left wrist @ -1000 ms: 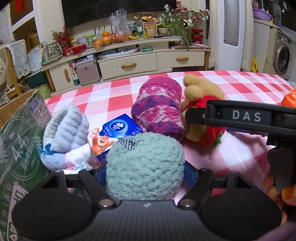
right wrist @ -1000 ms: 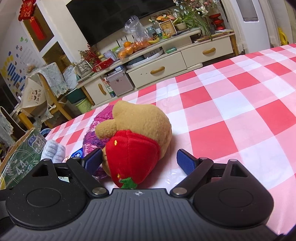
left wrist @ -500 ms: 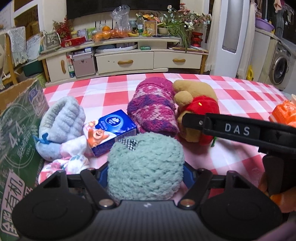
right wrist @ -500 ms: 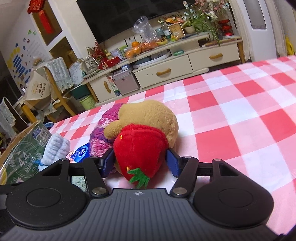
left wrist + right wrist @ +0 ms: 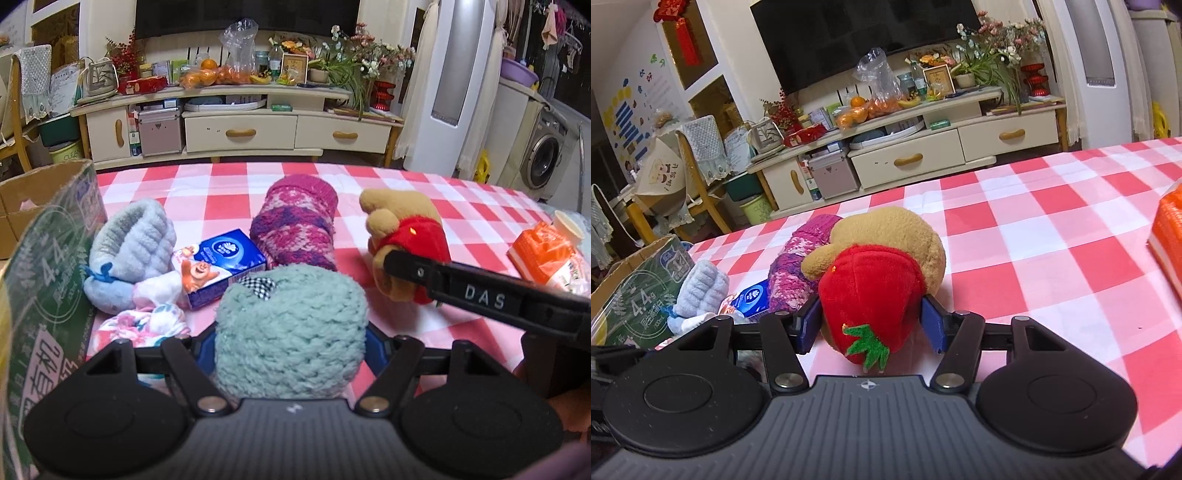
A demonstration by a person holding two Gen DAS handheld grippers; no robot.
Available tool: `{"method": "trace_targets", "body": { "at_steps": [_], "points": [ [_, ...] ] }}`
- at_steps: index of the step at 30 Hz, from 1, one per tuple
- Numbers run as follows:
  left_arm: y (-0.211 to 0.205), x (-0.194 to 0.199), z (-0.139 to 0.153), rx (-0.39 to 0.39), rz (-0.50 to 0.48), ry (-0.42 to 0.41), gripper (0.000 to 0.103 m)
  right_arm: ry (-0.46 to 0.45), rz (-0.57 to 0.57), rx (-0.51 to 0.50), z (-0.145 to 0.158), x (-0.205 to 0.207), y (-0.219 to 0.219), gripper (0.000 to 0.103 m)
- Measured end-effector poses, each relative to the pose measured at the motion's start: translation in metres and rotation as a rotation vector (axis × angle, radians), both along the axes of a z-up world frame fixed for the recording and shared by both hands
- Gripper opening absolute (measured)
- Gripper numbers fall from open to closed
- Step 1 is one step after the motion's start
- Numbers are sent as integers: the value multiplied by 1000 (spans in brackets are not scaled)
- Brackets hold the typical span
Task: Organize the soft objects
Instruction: 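Grasp the teal knit ball with the left gripper while the right grasps the teddy bear, then carry the teal knit ball and teddy bear over the cardboard box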
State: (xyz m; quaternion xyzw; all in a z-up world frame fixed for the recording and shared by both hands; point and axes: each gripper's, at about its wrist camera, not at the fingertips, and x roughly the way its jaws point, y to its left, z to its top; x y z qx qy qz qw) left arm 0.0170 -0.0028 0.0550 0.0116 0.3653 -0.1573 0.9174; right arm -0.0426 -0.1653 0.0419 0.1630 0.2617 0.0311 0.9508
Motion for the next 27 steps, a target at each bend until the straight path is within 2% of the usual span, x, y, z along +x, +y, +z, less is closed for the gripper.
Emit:
{"method": "trace_targets", "body": {
  "at_steps": [11,27],
  "points": [
    [22,-9,19,-68,8,-44,73,-37,-15,-59,4,-9,8,71],
    [62,-24,50,-175,63,-131,73,-122,35,-160,18,-14,44,71]
  ]
}}
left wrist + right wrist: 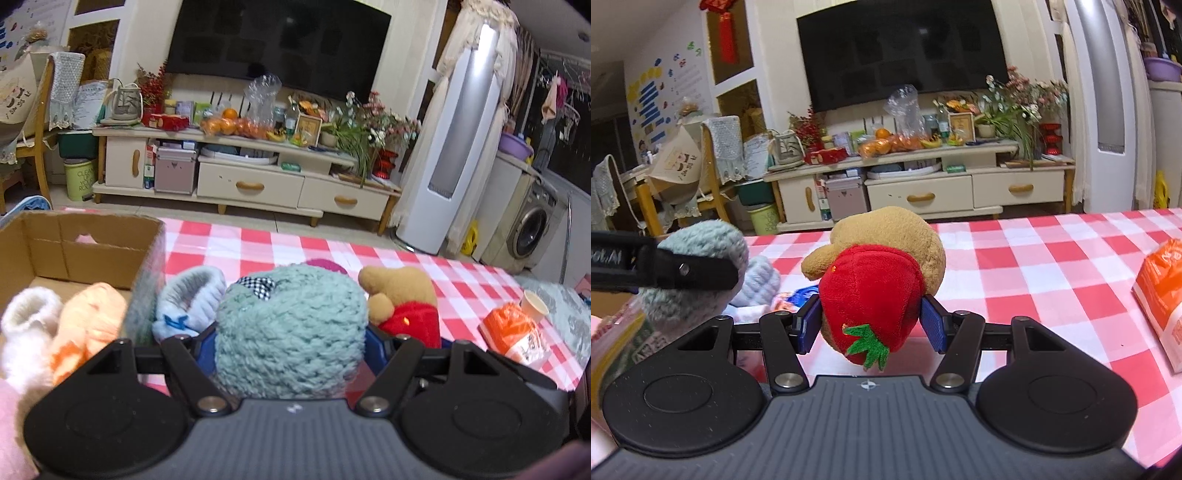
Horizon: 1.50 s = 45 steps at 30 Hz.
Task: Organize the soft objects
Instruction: 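Carry the teal knit ball and teddy bear over the cardboard box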
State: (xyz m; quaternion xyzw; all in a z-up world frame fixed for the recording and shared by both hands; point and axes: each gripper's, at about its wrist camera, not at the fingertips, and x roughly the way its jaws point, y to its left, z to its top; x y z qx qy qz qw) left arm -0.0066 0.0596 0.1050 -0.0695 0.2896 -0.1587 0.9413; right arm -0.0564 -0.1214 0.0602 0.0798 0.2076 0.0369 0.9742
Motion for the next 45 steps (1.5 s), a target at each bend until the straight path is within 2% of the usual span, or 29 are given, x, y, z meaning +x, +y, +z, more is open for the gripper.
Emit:
{"method": "trace_targets", "body": {
  "at_steps": [15,30,38,45],
  "points": [
    [64,-2,18,-84,106,-55,73,-49,125,-22,22,3,43,71],
    [149,13,22,-155,343,-64,73,-102,336,-77,54,27,106,71],
    [178,21,15,-150,429,-37,73,-85,458,-119,49,42,136,71],
    [197,23,10,-133,492,-10,73,-48,499,-148,41,49,152,71]
  ]
}}
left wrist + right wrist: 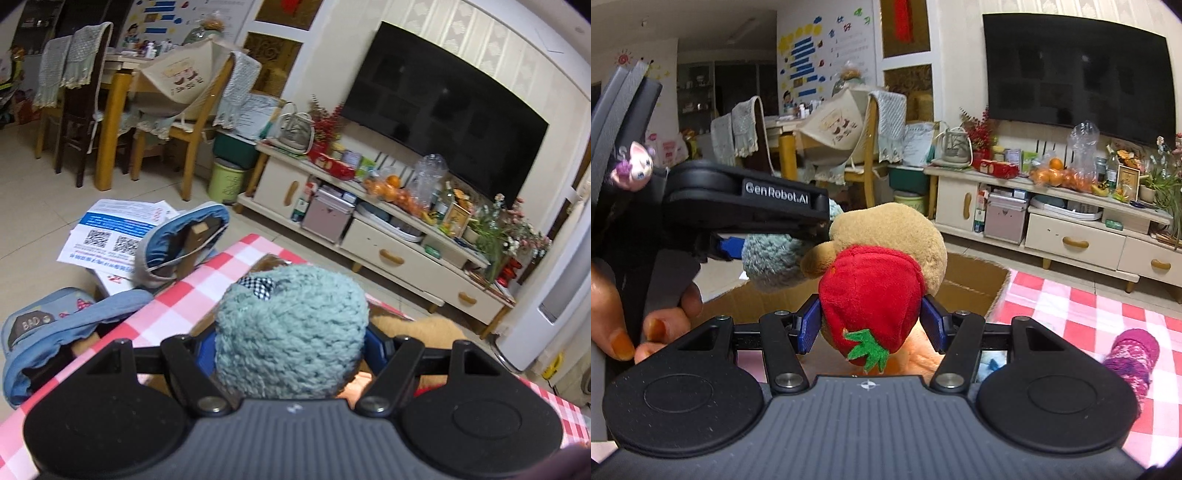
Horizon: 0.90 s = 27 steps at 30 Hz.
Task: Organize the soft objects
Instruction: 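Carry the teal knit ball and teddy bear over the cardboard box, then open both grippers to drop the knit ball and teddy bear into the box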
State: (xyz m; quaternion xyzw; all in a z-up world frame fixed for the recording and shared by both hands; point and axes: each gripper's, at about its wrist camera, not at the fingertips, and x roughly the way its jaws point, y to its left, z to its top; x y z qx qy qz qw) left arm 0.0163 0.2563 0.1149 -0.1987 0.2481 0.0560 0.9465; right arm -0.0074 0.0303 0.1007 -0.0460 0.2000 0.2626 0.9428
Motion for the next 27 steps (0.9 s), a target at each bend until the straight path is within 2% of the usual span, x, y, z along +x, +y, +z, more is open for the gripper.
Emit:
{"method": "trace_targets", "body": {
  "at_steps": [7,10,12,13,20,27],
  "points": [
    [3,1,-2,21,32,25,74,21,17,-47,-7,-3,11,73],
    [2,1,-2,28,37,36,77,35,33,-76,-12,-5,16,78],
    [1,2,-1,42,39,39,80,28,40,-84,-11,-12,16,95],
    [0,1,0,47,41,38,82,13,42,-83,-10,-17,16,98],
    [-7,-4,7,82,39,-1,94,-53,21,-76,0,-48,1,98],
    [-21,-4,7,110,3,0,95,-70,-53,-32,2,-66,-23,99]
  ]
}}
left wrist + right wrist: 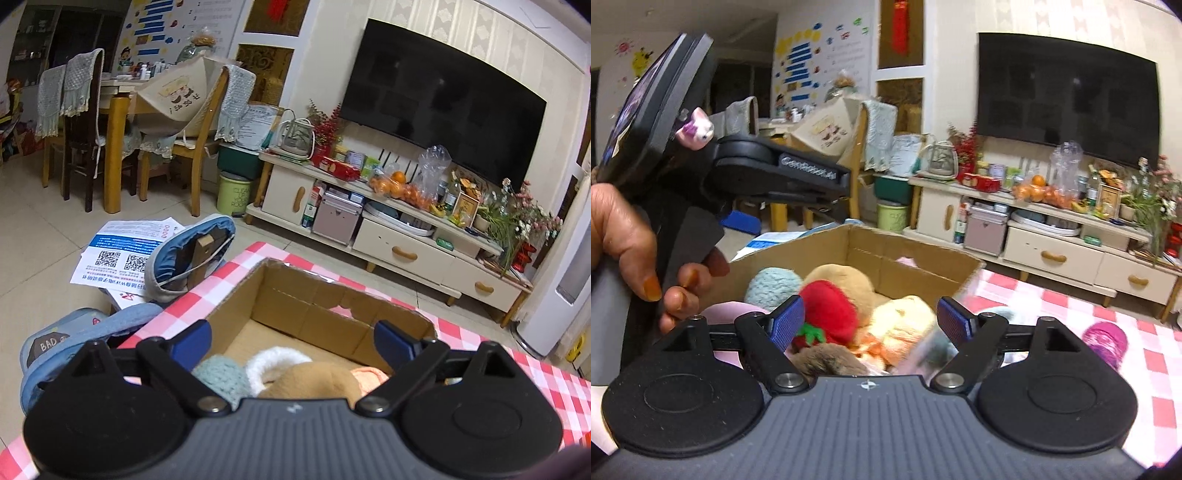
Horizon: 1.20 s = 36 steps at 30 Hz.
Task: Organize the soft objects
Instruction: 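Open both grippers to drop the knit ball and teddy bear into the box, then move both grippers back over the remaining soft items on the table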
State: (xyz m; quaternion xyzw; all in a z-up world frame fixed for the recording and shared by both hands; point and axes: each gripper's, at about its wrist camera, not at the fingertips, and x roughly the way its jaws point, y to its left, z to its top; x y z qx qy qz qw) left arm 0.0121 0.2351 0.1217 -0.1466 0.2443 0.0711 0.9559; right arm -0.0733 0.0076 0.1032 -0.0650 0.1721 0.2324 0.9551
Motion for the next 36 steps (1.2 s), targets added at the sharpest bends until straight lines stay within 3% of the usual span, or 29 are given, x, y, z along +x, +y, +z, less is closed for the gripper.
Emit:
{"method": "trace_targets", "body": {
  "at_steps": [13,36],
  "points": [
    [-29,-3,0,39,-64,-5,95,51,-102,111,-9,-12,-32,99],
    [-85,-4,-4,115,-175,8,102,100,-226,167,-29,-2,-55,100]
  ]
}}
